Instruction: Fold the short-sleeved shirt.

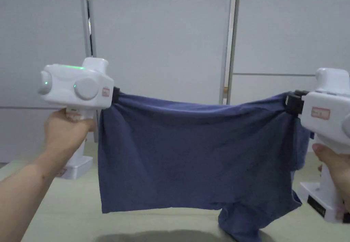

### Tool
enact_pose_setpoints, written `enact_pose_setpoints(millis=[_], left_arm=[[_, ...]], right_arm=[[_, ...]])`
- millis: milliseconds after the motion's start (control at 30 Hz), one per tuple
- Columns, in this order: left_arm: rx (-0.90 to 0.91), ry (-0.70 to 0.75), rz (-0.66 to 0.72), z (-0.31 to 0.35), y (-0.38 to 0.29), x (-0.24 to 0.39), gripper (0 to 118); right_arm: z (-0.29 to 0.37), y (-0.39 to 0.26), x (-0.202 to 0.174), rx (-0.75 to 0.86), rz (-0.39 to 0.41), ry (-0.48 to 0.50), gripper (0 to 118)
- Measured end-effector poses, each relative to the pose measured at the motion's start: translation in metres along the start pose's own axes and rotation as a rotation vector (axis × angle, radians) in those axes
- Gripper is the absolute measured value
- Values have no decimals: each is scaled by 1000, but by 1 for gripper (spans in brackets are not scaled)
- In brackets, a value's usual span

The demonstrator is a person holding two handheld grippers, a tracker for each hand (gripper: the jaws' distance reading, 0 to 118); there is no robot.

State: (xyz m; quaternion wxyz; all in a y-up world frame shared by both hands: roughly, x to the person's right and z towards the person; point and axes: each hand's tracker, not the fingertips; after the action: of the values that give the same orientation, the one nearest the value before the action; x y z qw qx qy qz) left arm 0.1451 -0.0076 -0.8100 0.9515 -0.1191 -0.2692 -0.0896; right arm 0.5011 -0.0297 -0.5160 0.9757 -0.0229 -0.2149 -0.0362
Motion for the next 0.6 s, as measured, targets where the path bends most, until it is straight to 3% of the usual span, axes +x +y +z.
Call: enact_pose_setpoints(millis=[200, 233, 267, 300, 400, 467, 533, 600], left_arm=[[-95, -96, 211, 55, -166, -24, 6], [-131, -96, 213, 64, -194, -24, 6], [-194, -95, 178, 73, -219, -23, 6], [-206, -75, 171, 84, -248, -21, 6], [-348, -89, 152, 105, -322, -15, 6], [-445, -93, 190, 106, -365, -20, 6], [-542, -83, 213, 104, -400, -24, 6], [-647, -89, 145, 117, -419, -13, 6]], right_arm=[[105, -131, -17, -177, 34, 24, 4], [121, -152, -20, -235, 7, 42, 4], [131, -171, -21, -291, 26, 64, 4], [143, -194, -24, -326, 62, 23, 4], [166, -253, -23, -510, 50, 81, 4], [176, -290, -22, -597, 88, 69, 4], [184, -312, -27, -709, 77, 88, 4], [192, -335, -28, -771, 85, 105, 4]])
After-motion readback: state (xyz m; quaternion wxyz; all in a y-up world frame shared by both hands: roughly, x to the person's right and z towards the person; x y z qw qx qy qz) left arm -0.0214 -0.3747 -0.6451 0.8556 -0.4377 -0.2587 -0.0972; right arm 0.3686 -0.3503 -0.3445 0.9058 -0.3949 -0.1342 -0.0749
